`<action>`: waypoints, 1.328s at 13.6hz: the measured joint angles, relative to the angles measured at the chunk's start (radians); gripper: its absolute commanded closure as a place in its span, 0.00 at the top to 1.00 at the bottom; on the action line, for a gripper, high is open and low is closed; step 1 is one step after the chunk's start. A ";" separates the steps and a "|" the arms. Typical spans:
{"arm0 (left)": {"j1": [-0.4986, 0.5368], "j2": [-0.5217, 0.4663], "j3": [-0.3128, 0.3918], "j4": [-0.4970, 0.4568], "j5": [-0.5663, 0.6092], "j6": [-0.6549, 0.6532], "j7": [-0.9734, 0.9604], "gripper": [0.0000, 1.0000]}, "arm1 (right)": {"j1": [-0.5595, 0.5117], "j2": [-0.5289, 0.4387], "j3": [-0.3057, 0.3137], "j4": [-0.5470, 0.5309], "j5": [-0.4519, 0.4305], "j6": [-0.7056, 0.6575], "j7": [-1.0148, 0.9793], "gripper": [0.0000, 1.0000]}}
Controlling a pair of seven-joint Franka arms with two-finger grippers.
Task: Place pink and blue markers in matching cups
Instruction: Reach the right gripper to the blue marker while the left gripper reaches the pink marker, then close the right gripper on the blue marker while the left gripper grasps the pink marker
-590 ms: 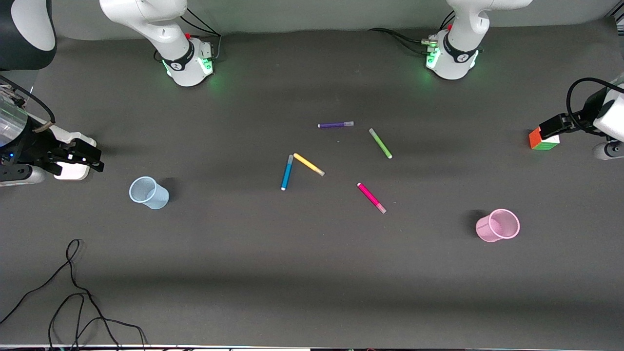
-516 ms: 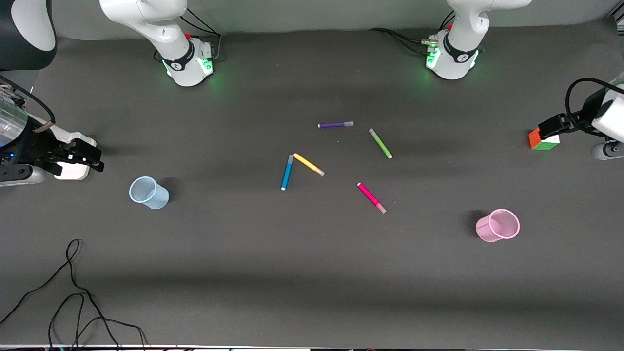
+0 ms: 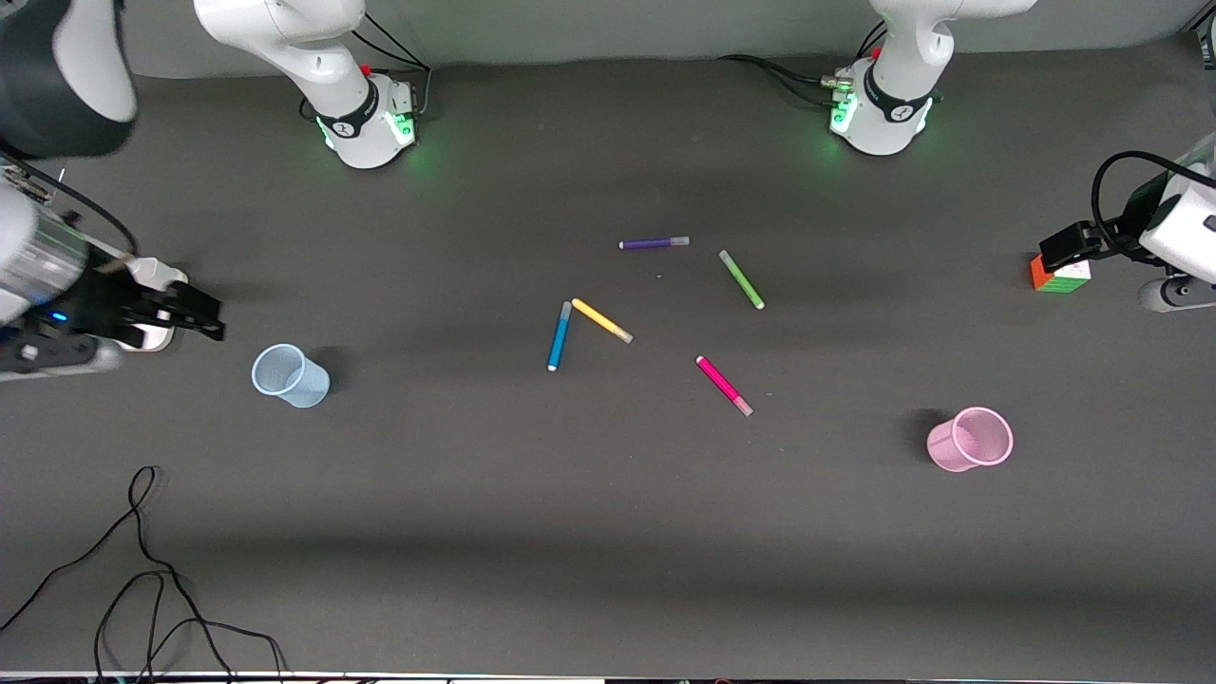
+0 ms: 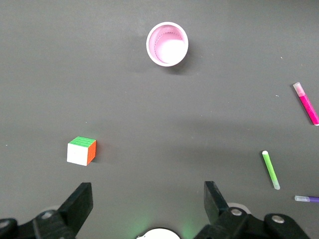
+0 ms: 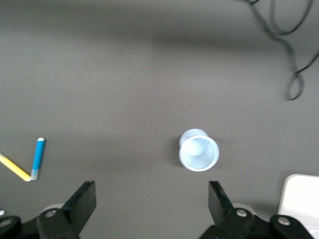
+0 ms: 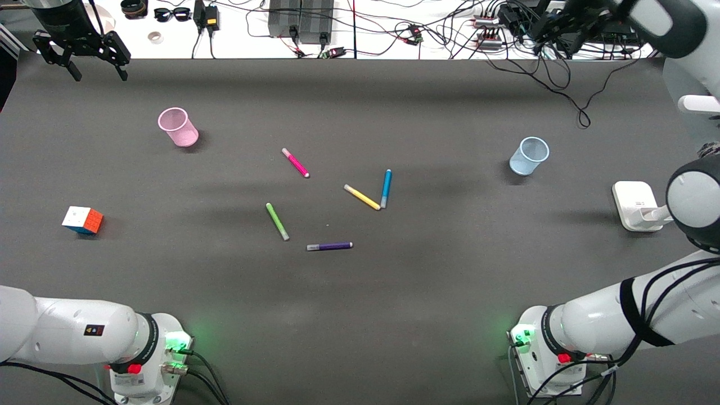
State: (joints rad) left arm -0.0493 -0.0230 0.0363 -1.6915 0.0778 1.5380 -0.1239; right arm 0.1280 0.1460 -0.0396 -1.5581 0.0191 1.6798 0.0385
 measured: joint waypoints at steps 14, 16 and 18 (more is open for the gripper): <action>-0.055 0.225 -0.047 0.028 -0.117 0.071 -0.088 0.99 | 0.383 0.597 0.012 0.033 0.333 0.323 0.615 0.98; -0.132 0.287 -0.055 0.029 -0.119 0.133 -0.209 0.99 | 0.383 0.651 0.017 0.041 0.377 0.367 0.615 0.98; -0.210 0.348 -0.059 0.030 -0.121 0.197 -0.344 0.99 | 0.384 0.676 0.024 0.049 0.390 0.380 0.615 0.94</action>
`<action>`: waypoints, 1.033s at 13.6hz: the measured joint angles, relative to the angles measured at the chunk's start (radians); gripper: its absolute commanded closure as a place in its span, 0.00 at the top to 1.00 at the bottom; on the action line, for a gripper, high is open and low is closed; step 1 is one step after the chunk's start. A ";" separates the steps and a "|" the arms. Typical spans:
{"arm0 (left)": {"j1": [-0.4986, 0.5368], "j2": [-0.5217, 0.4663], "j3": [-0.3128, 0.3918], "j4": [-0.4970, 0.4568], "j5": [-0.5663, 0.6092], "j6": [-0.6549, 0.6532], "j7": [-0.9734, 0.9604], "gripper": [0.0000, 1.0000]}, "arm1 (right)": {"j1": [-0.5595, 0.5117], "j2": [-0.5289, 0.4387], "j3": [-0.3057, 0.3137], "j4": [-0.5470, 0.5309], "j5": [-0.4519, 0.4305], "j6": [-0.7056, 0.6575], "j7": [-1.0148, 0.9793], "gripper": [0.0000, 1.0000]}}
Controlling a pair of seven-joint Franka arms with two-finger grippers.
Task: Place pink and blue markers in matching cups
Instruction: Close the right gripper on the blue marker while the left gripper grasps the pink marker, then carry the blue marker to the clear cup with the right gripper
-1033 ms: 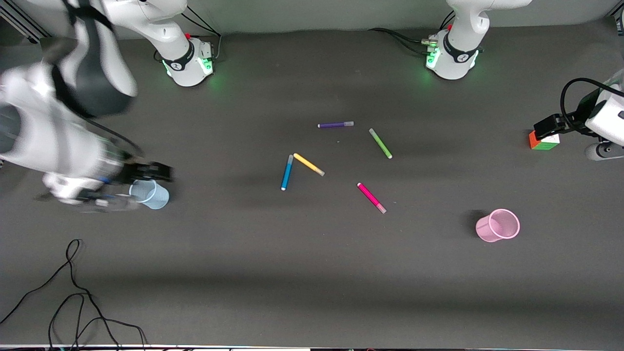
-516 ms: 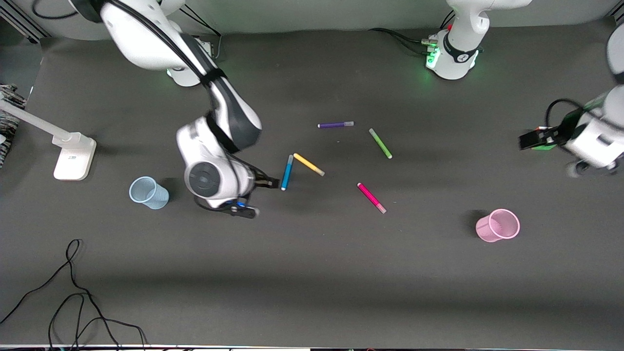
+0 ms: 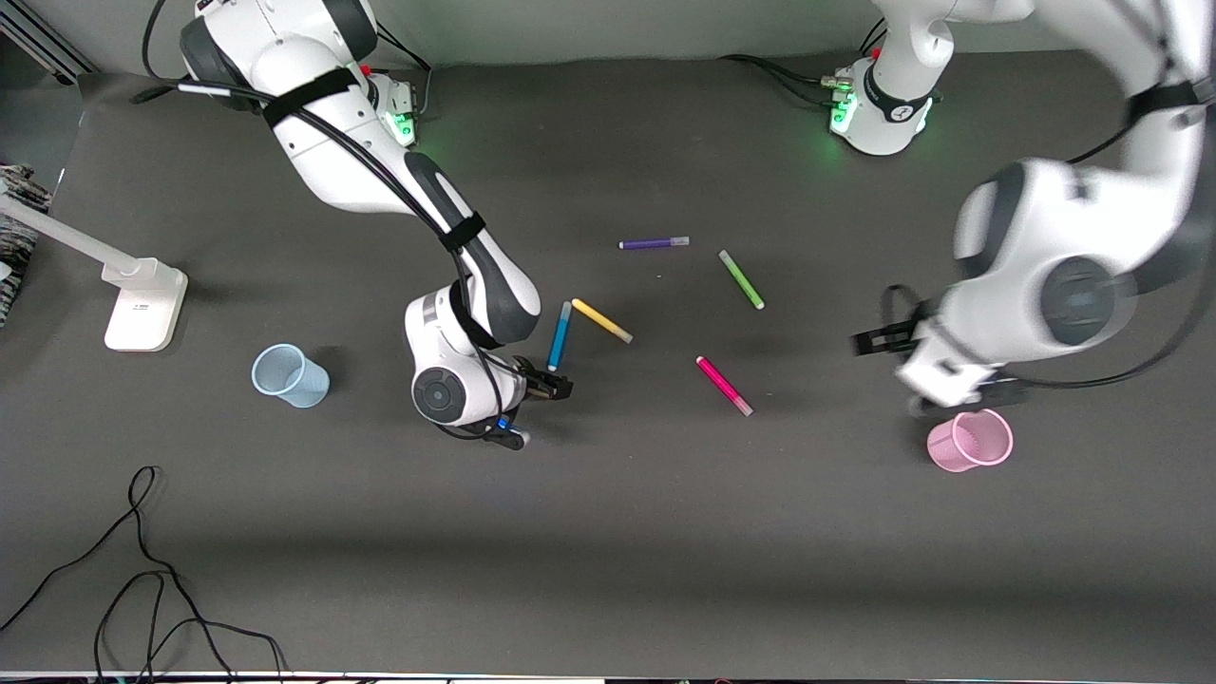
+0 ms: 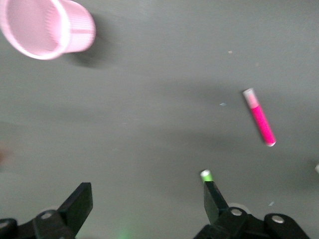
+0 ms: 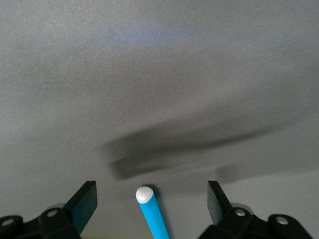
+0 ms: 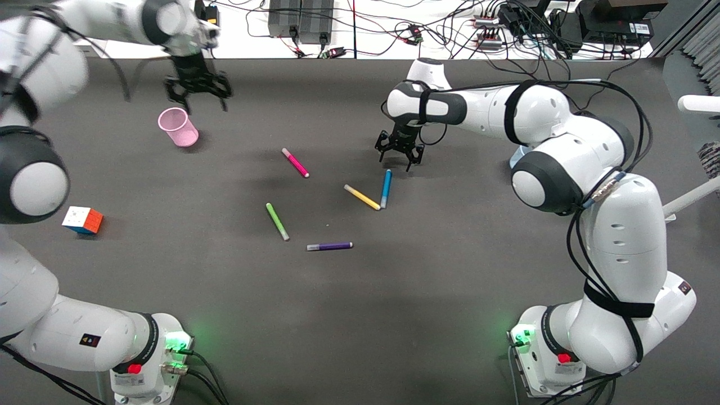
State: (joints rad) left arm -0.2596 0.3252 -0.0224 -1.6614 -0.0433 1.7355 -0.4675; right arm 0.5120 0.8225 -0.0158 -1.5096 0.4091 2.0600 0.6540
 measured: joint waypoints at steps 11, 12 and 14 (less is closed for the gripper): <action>-0.163 0.314 -0.011 0.013 -0.196 0.347 -0.497 0.99 | 0.011 0.010 0.033 0.006 0.004 -0.002 0.004 0.00; -0.163 0.334 -0.014 0.020 -0.202 0.359 -0.524 0.99 | 0.010 0.009 0.033 0.006 0.004 -0.002 0.004 0.00; -0.164 0.374 -0.022 0.038 -0.204 0.375 -0.562 0.99 | 0.010 0.009 0.033 0.006 0.004 -0.002 0.004 0.00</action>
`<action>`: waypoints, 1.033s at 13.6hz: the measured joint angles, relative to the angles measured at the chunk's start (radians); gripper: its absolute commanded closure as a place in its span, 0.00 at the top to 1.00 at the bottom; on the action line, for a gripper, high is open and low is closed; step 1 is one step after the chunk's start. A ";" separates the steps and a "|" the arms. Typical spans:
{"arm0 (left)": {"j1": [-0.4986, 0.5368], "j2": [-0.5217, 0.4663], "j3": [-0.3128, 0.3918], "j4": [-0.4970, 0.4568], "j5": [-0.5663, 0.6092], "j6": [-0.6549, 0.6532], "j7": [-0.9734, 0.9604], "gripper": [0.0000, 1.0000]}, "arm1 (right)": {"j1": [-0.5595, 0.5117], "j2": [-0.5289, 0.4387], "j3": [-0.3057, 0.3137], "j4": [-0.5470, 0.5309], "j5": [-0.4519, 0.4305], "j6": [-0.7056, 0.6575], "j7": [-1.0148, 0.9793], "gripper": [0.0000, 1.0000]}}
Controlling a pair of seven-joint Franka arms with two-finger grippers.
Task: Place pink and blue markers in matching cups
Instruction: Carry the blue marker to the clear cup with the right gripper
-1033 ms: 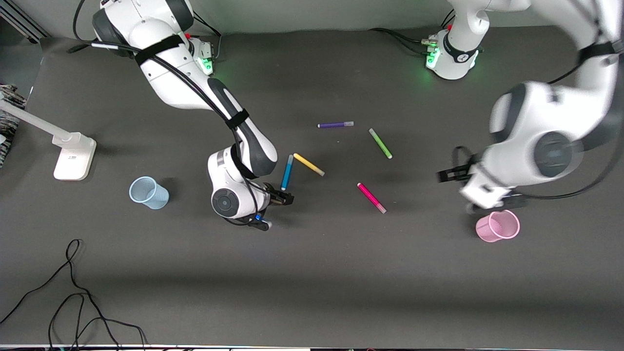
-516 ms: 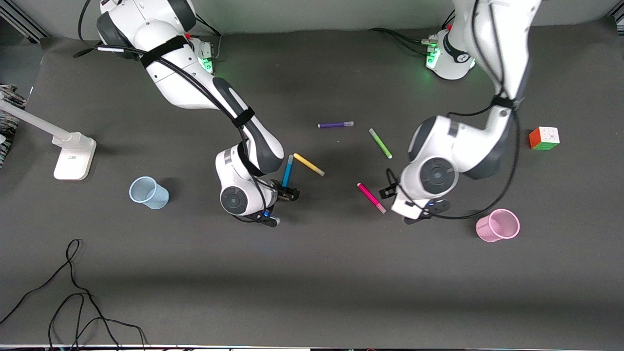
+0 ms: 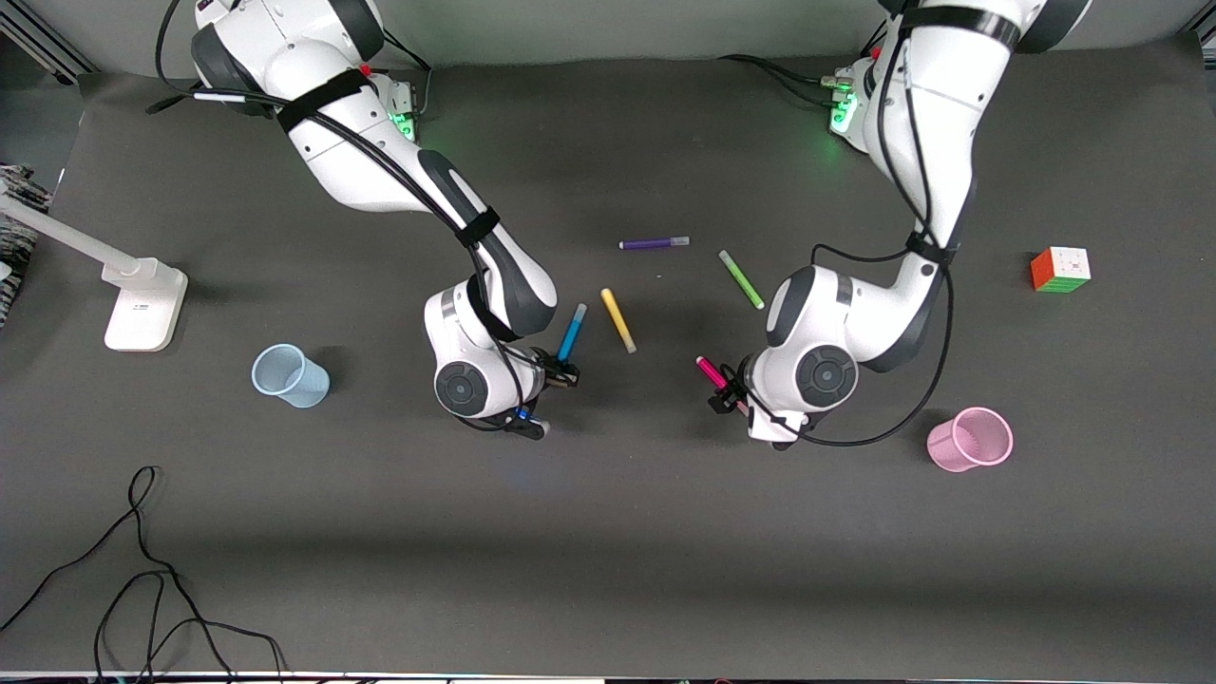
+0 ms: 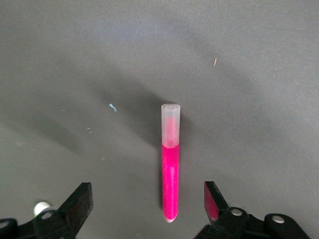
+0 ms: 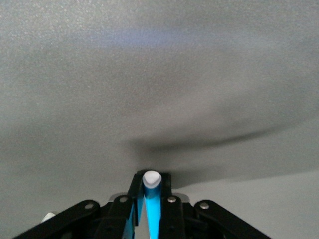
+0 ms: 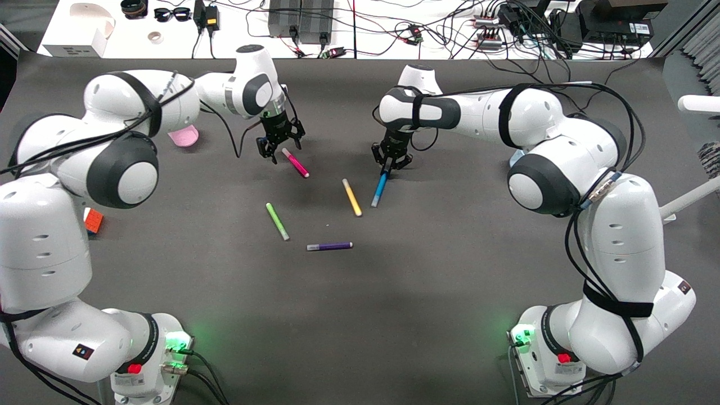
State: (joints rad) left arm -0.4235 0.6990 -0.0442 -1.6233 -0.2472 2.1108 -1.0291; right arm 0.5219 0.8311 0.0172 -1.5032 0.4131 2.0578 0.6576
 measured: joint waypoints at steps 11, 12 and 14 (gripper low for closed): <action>-0.010 0.048 -0.022 0.022 -0.020 0.026 -0.049 0.48 | -0.090 -0.376 -0.217 0.002 -0.368 -0.231 -0.334 0.00; -0.010 0.048 -0.024 0.022 -0.021 0.026 -0.049 0.40 | -0.085 -0.420 -0.233 -0.036 -0.408 -0.177 -0.370 0.00; -0.011 0.048 -0.028 0.022 -0.021 0.026 -0.050 0.35 | -0.077 -0.525 -0.282 -0.191 -0.495 0.051 -0.462 0.00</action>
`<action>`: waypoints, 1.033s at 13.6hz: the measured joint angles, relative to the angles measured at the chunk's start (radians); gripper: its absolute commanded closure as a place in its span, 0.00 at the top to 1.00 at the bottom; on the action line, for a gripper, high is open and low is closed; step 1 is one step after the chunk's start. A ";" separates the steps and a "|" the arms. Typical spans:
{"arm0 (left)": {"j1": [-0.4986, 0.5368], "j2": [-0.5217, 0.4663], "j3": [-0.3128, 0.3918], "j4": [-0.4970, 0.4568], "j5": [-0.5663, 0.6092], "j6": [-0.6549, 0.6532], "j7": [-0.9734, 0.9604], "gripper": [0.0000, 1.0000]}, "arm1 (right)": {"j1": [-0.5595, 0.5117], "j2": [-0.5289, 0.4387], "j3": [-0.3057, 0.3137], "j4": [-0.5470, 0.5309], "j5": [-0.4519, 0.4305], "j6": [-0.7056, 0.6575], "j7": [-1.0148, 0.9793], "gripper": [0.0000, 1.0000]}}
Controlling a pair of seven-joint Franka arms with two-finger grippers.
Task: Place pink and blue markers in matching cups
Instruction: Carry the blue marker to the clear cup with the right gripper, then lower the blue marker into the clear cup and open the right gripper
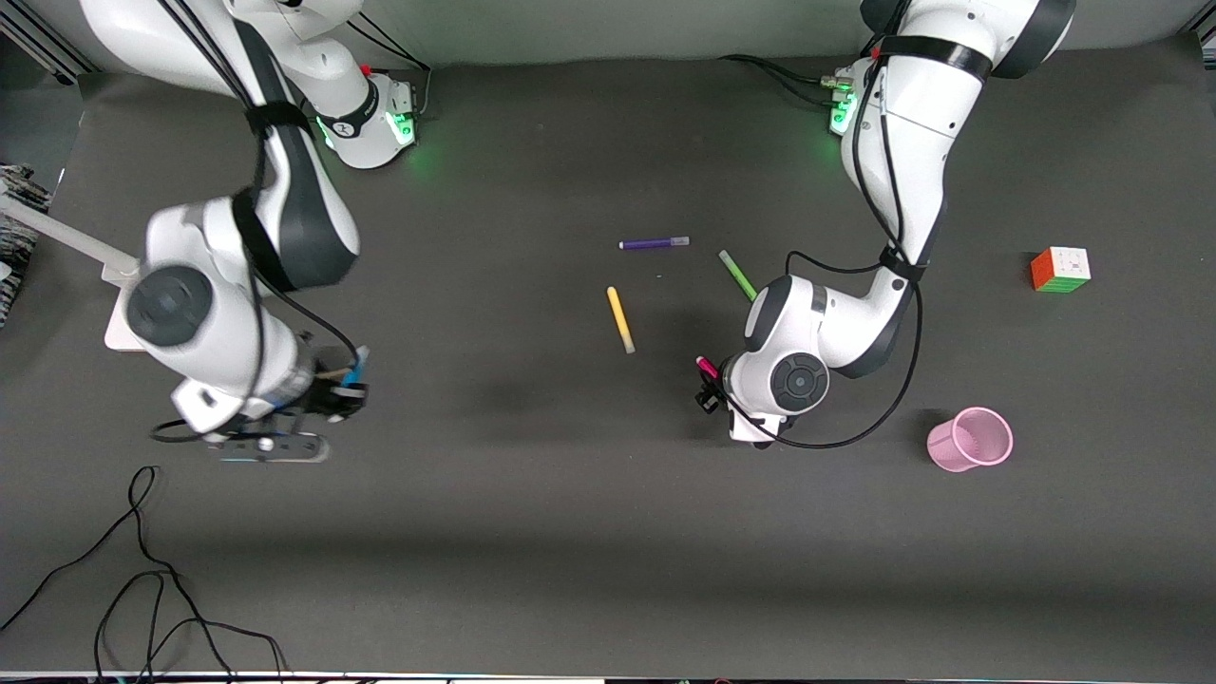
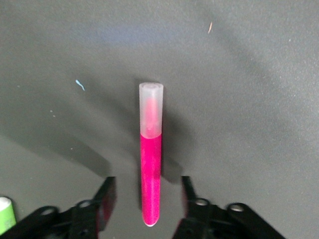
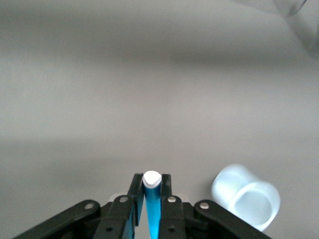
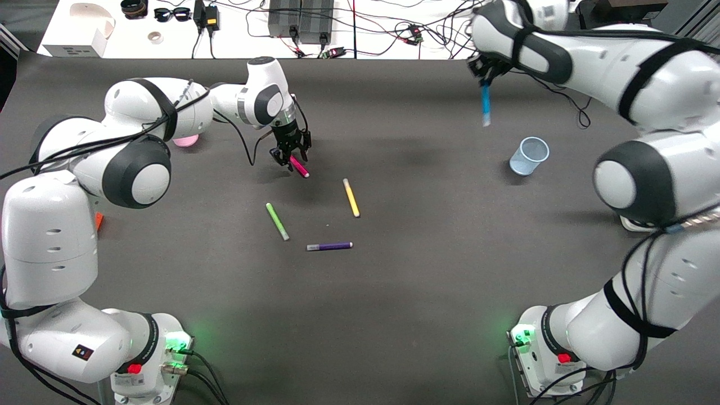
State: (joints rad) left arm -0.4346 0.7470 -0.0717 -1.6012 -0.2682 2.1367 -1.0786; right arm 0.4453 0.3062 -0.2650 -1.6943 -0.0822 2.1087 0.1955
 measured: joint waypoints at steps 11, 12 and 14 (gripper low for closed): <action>-0.001 0.004 -0.010 0.000 0.000 0.000 -0.001 0.29 | 0.002 -0.353 -0.208 -0.805 -0.045 0.901 -0.299 0.00; -0.001 0.005 -0.012 0.000 0.000 0.000 -0.001 0.23 | 0.004 -0.350 -0.212 -0.839 -0.047 0.947 -0.305 0.00; -0.002 0.006 -0.015 0.000 0.000 0.000 -0.001 0.05 | 0.006 -0.349 -0.235 -0.864 -0.047 0.971 -0.348 0.00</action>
State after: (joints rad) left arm -0.4364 0.7532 -0.0863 -1.6012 -0.2687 2.1366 -1.0799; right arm 0.4515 -0.0425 -0.4999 -2.5587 -0.1292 3.0793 -0.1526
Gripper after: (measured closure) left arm 0.709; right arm 0.824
